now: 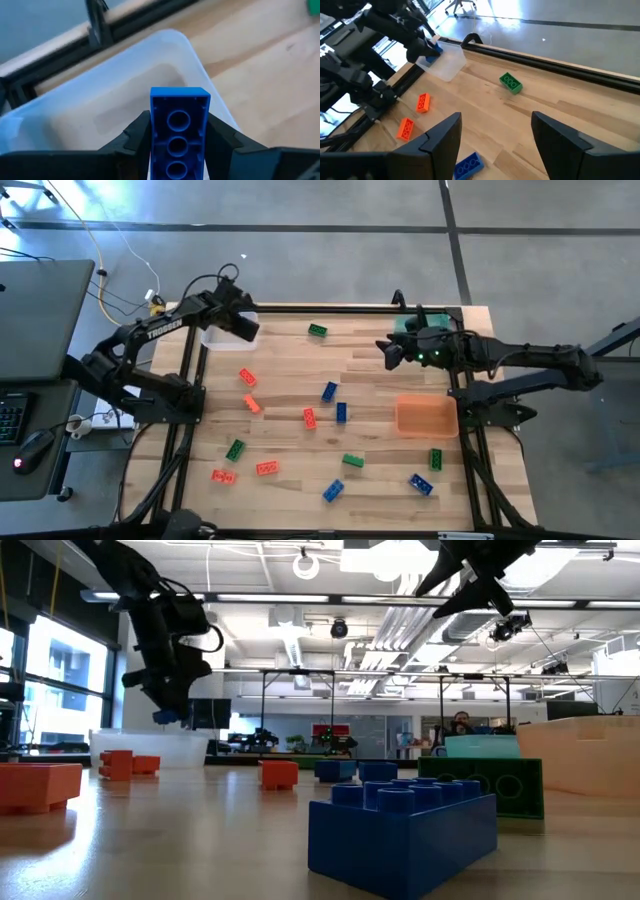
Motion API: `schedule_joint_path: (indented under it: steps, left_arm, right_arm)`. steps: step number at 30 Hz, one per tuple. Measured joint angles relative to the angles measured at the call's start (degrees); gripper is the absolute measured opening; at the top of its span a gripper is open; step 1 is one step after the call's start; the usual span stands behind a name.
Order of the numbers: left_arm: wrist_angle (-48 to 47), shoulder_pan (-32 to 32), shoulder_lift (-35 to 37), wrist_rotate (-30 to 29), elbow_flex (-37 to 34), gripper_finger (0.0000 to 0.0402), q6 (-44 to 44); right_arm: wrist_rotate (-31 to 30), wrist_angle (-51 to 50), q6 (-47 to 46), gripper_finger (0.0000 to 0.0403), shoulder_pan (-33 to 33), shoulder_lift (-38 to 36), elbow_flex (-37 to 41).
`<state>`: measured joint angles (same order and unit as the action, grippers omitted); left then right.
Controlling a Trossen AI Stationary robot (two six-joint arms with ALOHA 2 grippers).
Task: Sort & place blocks by color
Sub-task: Put the blue game piece into the transparent bin
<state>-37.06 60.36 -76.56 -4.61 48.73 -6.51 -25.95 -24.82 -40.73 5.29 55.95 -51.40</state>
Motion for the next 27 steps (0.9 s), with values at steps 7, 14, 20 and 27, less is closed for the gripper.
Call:
schedule_joint_path:
  steps: [7,14,20,27]
  left_arm:
    - [-0.77,-0.76,-4.01,-1.04,0.0,0.011,-0.78]
    - [-0.02,-0.79,-5.8,-2.31,0.0,0.0118,-1.25]
    - [0.32,-0.79,-5.81,-2.24,0.0,0.0154,-1.44]
    - [-0.31,-0.79,-5.81,-2.05,0.0,0.0188,-1.4]
  right_arm:
    - [-3.67,0.37,-0.93,0.0226,-3.11,2.24,0.02]
    - [-2.35,0.4,-1.92,0.0226,-3.77,5.74,0.04]
    - [0.48,0.81,-1.93,0.0226,-3.75,7.26,0.04]
    - [3.58,1.56,-1.26,0.0226,-4.66,7.95,0.04]
